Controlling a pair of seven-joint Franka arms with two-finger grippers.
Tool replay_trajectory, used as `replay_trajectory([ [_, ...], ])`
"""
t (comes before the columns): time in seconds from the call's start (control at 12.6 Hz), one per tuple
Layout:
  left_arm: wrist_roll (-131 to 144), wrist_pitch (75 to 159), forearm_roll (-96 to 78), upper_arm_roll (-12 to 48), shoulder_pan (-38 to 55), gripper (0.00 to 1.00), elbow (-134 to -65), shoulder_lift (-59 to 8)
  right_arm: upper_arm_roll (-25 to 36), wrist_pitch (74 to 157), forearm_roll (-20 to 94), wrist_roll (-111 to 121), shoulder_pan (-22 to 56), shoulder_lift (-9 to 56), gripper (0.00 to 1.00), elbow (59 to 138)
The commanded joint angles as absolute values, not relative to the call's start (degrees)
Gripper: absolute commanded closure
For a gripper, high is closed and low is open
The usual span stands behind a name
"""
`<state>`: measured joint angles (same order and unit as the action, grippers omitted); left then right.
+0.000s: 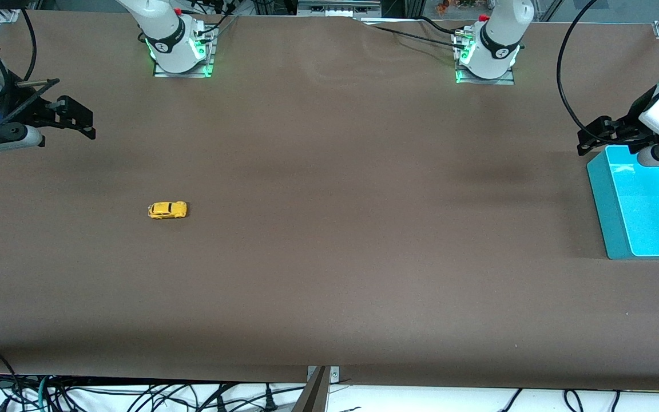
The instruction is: Wind and store yellow beetle car
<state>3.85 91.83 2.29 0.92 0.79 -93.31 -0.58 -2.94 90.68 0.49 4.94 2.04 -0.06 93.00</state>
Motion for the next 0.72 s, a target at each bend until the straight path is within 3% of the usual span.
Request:
replay_trajectory([
  [0.0, 4.13, 90.62, 1.58, 0.97, 0.88, 0.00, -91.67, -1.23, -3.34, 89.38, -0.09, 4.48, 2.20, -0.62, 0.00, 92.73],
  [0.64, 4.48, 90.61, 1.58, 1.49, 1.67, 0.00, -91.50, -1.32, -3.34, 90.00, 0.26, 4.92, 2.20, -0.53, 0.00, 92.81],
])
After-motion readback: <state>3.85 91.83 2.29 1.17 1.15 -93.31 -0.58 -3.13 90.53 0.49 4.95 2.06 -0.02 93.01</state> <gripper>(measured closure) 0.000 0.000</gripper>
